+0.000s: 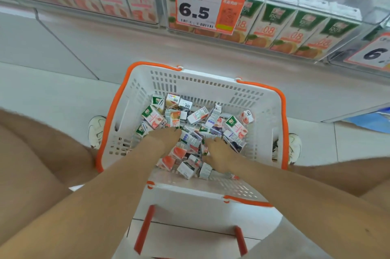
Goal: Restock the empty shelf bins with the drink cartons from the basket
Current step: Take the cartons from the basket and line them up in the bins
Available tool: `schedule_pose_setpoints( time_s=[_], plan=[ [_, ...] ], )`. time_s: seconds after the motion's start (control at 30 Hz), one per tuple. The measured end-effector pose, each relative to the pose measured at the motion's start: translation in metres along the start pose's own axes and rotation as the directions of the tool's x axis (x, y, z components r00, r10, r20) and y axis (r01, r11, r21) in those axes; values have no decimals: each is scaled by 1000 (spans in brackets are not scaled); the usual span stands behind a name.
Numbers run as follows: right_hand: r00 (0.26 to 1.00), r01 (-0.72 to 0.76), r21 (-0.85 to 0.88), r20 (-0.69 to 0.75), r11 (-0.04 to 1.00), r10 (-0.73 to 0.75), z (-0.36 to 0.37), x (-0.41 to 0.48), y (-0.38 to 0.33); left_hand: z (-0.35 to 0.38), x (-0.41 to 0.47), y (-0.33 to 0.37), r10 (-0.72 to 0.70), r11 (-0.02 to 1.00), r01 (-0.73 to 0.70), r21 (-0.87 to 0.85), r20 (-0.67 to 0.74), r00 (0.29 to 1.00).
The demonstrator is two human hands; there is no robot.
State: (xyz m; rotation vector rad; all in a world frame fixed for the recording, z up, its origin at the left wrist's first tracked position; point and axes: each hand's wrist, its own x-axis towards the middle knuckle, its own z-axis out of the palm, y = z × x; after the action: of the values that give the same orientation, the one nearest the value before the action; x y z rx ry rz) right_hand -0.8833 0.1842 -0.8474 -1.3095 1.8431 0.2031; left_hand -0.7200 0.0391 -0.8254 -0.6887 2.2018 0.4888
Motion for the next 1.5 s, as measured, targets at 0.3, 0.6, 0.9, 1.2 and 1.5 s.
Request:
schedule_pose_setpoints(
  time_s=[0.3,0.6,0.9,1.2,1.5],
  plan=[
    [992,-85,143,-78,986,97,-5,-8,9,-7,-8,1,14,993,-12,-118,17,1000],
    [999,-31,132,-15,991,34,-25,-31,1,-51,-44,3,14,933,-34,-358,-58,998],
    [920,159,24,-366,987,-139,-90,-78,-25,-97,-89,-2,50,831,-166,-530,-226,973],
    [747,357,158,-640,921,-180,-187,-159,-56,-166,-168,0,-46,634,-460,-622,-623,781],
    [550,430,-10,-790,903,-271,-237,-212,-80,-195,-211,22,-151,360,-666,-653,-745,649]
  ],
)
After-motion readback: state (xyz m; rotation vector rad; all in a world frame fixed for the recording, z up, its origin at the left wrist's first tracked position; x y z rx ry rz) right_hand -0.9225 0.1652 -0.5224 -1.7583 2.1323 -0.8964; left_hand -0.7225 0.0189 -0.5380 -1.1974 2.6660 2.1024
